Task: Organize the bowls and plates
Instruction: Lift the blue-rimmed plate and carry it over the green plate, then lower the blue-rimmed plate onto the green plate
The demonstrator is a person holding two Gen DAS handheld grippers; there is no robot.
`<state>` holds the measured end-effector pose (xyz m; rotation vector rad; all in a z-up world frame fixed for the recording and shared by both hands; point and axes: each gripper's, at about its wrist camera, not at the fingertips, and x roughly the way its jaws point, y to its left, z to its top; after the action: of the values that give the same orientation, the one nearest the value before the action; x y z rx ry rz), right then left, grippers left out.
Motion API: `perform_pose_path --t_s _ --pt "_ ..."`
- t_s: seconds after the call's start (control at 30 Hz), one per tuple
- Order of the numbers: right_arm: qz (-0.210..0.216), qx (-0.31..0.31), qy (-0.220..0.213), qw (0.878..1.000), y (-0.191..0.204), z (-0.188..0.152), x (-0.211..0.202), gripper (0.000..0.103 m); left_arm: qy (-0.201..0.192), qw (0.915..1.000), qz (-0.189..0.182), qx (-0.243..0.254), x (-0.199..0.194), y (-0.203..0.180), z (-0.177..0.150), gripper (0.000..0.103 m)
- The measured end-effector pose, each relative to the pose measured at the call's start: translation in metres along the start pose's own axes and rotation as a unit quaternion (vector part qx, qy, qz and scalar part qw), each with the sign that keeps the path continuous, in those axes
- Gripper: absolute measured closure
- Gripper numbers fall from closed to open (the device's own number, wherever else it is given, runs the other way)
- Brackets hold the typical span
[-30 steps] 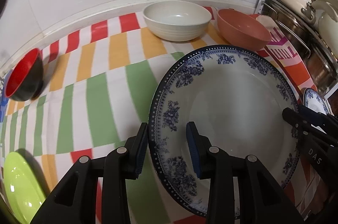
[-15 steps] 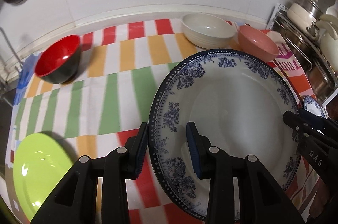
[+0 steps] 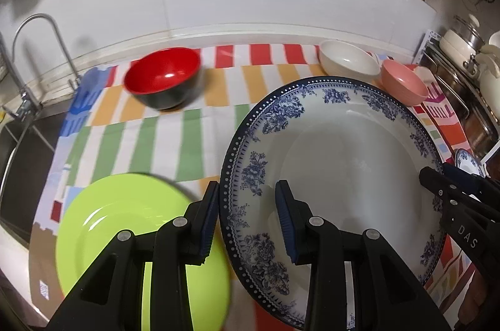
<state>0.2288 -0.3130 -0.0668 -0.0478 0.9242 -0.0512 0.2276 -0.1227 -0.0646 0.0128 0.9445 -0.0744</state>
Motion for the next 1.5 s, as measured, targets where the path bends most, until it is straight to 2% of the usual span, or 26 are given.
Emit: perform_pose_path --t_s 0.73,1.17,1.5 --pt "0.063 -0.063 -0.008 0.996 0.120 -0.022 -0.033 0.067 -0.008 0.9958 0.066 -0.063 -0.054 0.119 -0.053 0.067" --pt "0.096 -0.095 0.005 0.991 0.176 -0.035 -0.023 0.067 0.009 0.9905 0.099 -0.095 -0.052 0.167 -0.078 0.067" --pt "0.109 -0.119 0.022 0.987 0.207 -0.038 0.001 0.067 0.038 0.9846 0.117 -0.124 -0.029 0.192 -0.088 0.067"
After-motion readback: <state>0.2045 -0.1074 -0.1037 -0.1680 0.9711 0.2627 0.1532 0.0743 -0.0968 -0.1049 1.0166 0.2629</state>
